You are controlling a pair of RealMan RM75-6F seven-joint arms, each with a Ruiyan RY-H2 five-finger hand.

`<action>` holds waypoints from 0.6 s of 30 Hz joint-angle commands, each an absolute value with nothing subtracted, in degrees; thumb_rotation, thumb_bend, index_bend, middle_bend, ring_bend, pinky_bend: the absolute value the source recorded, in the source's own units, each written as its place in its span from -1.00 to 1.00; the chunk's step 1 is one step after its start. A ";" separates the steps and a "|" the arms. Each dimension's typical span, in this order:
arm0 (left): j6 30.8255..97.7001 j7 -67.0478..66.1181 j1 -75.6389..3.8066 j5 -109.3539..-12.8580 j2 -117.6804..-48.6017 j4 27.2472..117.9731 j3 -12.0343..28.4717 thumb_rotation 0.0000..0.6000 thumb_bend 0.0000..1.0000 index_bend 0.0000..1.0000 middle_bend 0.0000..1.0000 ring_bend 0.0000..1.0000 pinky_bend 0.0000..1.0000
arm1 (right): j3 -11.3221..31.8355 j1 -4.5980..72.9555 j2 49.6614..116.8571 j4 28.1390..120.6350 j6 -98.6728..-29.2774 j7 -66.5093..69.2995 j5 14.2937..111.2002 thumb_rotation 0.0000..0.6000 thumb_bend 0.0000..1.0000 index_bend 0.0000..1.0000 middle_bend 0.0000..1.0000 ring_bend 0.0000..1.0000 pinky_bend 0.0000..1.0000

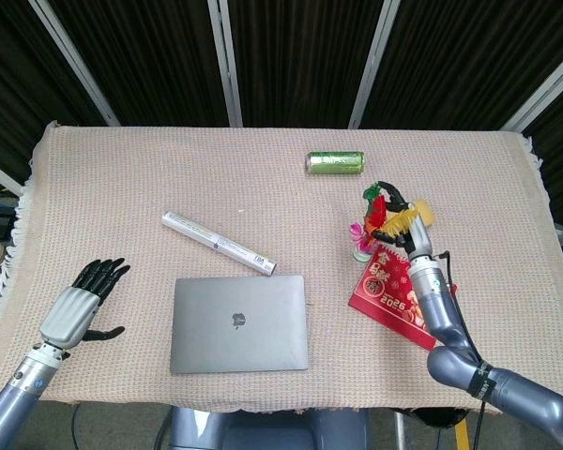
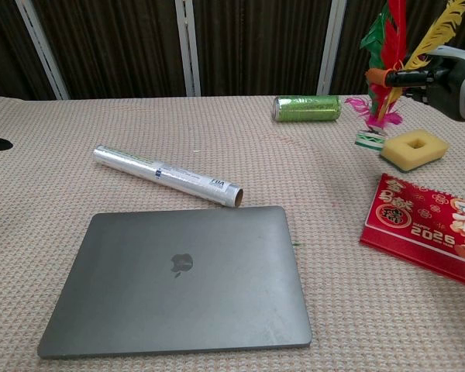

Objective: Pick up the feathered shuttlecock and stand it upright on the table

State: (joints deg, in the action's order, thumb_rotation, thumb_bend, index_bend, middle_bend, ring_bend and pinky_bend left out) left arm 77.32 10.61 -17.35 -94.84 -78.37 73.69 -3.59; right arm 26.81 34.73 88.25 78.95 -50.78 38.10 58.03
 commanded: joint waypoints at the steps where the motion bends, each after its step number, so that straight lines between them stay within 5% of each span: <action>1: 77.19 10.83 -17.45 -94.86 -78.34 73.64 -3.64 1.00 -0.93 -1.00 -1.00 -1.00 -1.00 | 26.56 34.62 91.69 77.43 -53.21 39.88 59.84 1.00 -0.16 0.43 -0.85 -1.00 -1.00; 18: 76.96 12.15 -17.75 -95.30 -78.12 73.20 -4.14 1.00 -0.93 -1.00 -1.00 -1.00 -1.00 | 21.13 34.29 112.48 56.09 -74.24 47.50 74.94 1.00 -0.14 0.41 -0.85 -1.00 -1.00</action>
State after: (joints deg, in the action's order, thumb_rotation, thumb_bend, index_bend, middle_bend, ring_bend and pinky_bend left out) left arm 76.98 12.15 -17.74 -95.29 -78.12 73.21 -4.13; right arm 22.78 34.35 109.25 60.06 -71.40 45.47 72.31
